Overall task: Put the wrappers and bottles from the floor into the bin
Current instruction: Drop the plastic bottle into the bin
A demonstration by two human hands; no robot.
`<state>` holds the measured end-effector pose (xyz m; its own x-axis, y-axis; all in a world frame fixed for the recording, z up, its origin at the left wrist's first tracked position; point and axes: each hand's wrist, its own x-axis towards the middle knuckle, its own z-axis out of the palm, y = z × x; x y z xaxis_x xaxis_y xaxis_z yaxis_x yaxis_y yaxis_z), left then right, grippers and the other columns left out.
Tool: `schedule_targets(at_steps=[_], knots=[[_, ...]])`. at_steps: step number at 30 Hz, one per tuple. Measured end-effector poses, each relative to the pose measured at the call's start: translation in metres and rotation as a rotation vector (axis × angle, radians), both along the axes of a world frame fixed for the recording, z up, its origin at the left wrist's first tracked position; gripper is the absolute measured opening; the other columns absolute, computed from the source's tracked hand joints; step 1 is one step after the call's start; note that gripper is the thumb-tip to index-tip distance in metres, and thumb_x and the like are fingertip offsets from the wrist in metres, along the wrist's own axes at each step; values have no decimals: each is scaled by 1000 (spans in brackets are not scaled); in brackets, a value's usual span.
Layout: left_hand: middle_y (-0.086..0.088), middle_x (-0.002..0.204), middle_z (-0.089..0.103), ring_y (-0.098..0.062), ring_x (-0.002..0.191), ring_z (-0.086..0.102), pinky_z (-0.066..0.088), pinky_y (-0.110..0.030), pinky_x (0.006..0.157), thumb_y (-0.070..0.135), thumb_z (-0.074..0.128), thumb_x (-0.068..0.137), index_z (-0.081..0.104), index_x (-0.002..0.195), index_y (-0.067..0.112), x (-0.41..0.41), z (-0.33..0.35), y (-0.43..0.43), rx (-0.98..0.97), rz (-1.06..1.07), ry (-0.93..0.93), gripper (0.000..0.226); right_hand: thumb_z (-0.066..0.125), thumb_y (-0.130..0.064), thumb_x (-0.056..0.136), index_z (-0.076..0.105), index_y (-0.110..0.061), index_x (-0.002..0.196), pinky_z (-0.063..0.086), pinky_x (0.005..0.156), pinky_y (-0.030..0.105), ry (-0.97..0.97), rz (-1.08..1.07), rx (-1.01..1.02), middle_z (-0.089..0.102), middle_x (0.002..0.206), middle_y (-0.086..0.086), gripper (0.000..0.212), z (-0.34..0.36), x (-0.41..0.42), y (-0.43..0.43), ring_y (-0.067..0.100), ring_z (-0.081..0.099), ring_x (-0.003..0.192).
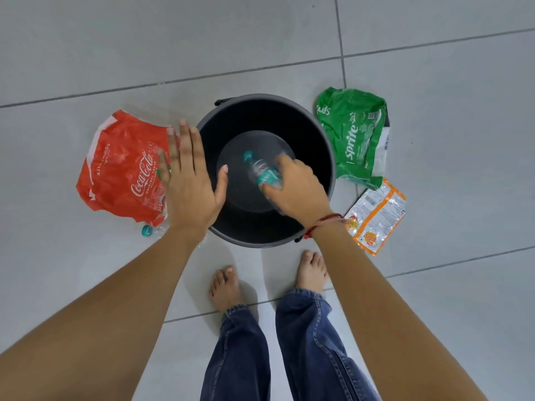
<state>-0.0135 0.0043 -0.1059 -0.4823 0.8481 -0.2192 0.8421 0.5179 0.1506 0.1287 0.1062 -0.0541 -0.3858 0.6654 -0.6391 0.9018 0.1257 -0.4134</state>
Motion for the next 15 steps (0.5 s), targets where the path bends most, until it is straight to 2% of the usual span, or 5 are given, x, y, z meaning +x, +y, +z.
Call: schedule_targets(at_steps=[3, 6, 10, 12, 15], knots=[[-16, 162, 7, -33, 150, 4, 10, -51, 121, 49, 28, 98, 5, 153, 7, 0, -1, 1, 4, 5, 4, 73, 62, -19, 86, 59, -5, 117, 51, 82, 41, 321, -172, 304, 61, 111, 16, 34, -5, 21, 21, 30, 61, 98], [-16, 162, 9, -34, 150, 6, 10, -51, 121, 48, 30, 97, 8, 152, 6, -1, -2, 0, 21, 8, -1, 73, 57, -17, 86, 59, -1, 113, 50, 78, 34, 351, -431, 586, 60, 110, 18, 32, -26, 59, 54, 30, 61, 94], [-15, 162, 10, -33, 150, 6, 10, -48, 121, 47, 34, 97, 10, 153, 7, -2, -9, -2, 77, 18, -22, 73, 70, -40, 82, 26, -9, 148, 27, 113, 41, -118, -497, 257, 20, 154, 24, 86, -99, 108, 89, 37, 25, 142], [-15, 162, 11, -33, 150, 7, 10, -47, 121, 46, 34, 97, 10, 153, 7, -2, -11, -2, 116, 27, -36, 72, 73, -56, 73, 8, -17, 153, 17, 118, 55, -277, -454, 120, -2, 160, 21, 110, -128, 124, 104, 37, 5, 147], [-15, 162, 11, -33, 150, 7, 13, -46, 122, 46, 34, 98, 12, 152, 6, -2, -13, -2, 151, 24, -43, 71, 71, -59, 73, 0, -24, 153, 11, 116, 62, -274, -388, 64, -11, 159, 21, 113, -159, 126, 114, 40, -3, 147]])
